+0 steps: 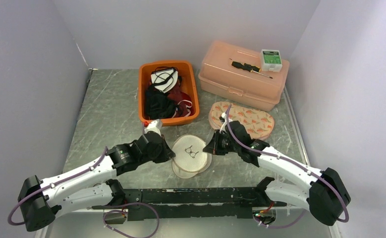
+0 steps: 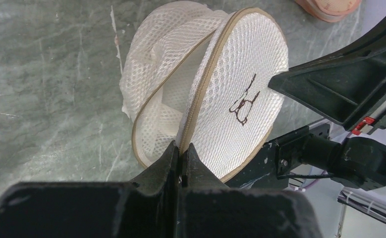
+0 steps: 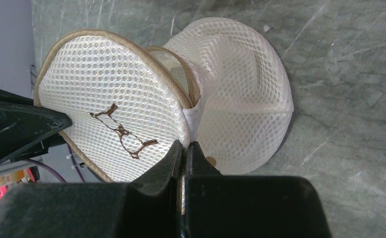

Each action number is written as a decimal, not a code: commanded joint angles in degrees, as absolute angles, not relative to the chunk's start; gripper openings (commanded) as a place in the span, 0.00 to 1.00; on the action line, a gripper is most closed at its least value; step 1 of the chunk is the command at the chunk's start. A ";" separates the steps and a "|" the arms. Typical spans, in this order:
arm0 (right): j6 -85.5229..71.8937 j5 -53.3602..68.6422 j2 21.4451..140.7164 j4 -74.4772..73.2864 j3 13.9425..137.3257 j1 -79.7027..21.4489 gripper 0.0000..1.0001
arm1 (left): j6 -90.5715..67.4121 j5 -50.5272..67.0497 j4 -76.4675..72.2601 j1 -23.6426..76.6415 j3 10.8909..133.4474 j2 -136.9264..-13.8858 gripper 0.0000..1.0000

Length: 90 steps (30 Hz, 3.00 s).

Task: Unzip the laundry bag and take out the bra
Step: Close the laundry bag at the center of the board, then reset both arms

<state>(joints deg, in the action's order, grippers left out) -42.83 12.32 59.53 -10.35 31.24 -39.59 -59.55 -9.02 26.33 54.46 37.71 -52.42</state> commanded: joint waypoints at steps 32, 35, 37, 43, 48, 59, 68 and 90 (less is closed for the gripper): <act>-39.01 3.59 69.35 -4.21 24.81 -38.35 0.26 | -59.54 -10.80 13.37 51.91 27.81 -75.49 0.03; -38.32 2.71 63.60 -8.05 26.10 -38.37 0.45 | -58.99 -10.55 13.71 51.92 29.00 -75.79 0.03; -37.48 2.91 60.93 -10.80 27.52 -38.39 0.53 | -58.82 -10.53 13.39 51.94 29.22 -75.76 0.03; -37.47 7.23 55.91 -11.82 27.83 -38.32 0.49 | -58.80 -10.41 12.94 51.92 30.00 -76.56 0.03; -39.04 18.38 57.43 -2.08 26.01 -38.55 0.22 | -58.82 -9.57 11.98 51.86 30.45 -78.23 0.03; -38.08 16.74 68.66 4.99 25.21 -39.05 0.20 | -58.10 -8.54 10.75 52.00 31.55 -79.32 0.03; -41.01 11.87 73.42 13.74 18.51 -38.44 0.19 | -57.55 -8.06 9.15 51.98 30.23 -77.89 0.03; -38.31 9.38 62.26 8.54 17.85 -38.50 0.55 | -56.39 -8.01 13.16 52.07 29.82 -67.94 0.48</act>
